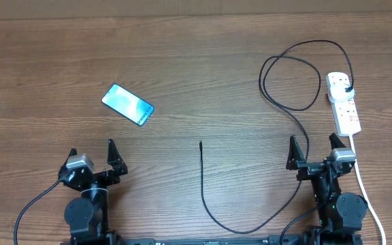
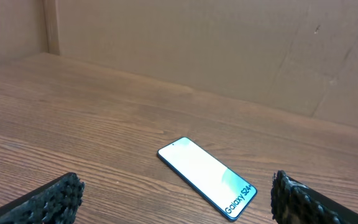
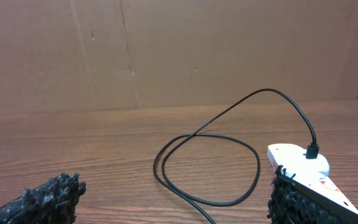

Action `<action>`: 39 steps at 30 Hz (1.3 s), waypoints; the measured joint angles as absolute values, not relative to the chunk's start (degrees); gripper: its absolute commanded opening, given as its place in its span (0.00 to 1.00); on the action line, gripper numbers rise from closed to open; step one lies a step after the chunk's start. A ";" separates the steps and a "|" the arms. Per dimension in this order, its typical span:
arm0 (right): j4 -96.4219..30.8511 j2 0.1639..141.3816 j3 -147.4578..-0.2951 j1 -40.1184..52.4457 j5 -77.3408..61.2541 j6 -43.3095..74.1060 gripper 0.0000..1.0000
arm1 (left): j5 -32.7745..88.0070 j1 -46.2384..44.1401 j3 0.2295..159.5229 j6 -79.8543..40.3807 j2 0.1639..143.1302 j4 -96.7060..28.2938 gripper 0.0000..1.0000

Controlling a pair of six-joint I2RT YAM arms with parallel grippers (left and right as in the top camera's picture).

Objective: Plug charger to phone and switch on socket

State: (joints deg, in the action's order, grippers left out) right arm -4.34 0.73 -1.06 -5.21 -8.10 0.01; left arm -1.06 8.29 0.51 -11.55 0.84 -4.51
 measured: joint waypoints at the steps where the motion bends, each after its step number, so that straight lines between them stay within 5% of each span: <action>1: -4.34 0.73 -1.06 -5.21 -8.10 0.01 1.00 | -1.06 8.29 0.51 -11.55 0.84 -4.51 1.00; 39: -4.34 0.73 -1.06 -5.21 -8.10 -0.01 1.00 | 4.84 8.29 12.19 -11.40 0.86 -12.62 1.00</action>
